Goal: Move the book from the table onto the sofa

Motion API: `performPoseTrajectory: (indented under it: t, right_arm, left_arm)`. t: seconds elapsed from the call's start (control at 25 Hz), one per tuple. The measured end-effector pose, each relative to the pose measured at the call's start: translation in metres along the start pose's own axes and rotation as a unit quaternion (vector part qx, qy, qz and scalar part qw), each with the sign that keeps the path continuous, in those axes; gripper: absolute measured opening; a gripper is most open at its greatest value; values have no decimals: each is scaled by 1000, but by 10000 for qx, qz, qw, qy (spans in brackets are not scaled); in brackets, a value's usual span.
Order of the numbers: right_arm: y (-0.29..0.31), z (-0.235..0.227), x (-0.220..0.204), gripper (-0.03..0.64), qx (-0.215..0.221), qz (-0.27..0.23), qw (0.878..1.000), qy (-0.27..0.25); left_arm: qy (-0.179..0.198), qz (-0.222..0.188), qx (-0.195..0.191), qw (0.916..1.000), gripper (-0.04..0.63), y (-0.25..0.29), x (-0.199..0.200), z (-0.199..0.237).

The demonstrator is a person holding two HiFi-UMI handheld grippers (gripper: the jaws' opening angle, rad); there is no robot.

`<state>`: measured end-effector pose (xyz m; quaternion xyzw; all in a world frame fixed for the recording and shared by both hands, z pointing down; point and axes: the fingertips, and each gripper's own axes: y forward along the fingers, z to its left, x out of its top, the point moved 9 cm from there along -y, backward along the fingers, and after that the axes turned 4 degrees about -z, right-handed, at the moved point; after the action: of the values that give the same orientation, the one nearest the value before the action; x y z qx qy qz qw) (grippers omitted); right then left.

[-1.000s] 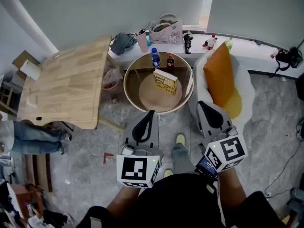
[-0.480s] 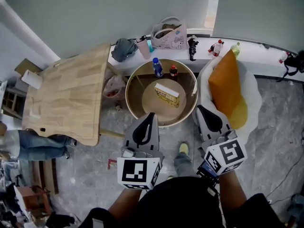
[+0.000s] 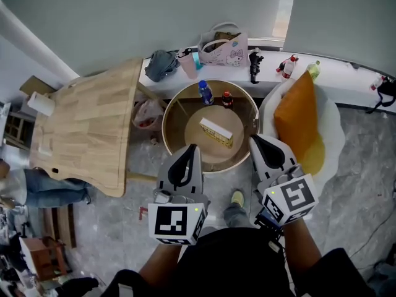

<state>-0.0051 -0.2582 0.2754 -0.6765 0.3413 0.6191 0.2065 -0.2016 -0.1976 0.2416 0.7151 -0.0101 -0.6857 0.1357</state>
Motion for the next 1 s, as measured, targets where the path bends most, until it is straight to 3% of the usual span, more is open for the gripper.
performPoseTrajectory:
  t: [0.56,1.0]
  right_arm:
    - [21,-25,2,7,214,60,9997,-78]
    - [38,-29,-3,8,65,296,9995,-135]
  left_arm:
    - [7,32,167,9999,8,24,6,-2]
    - [-84,39,68,9999,8,38,2,12]
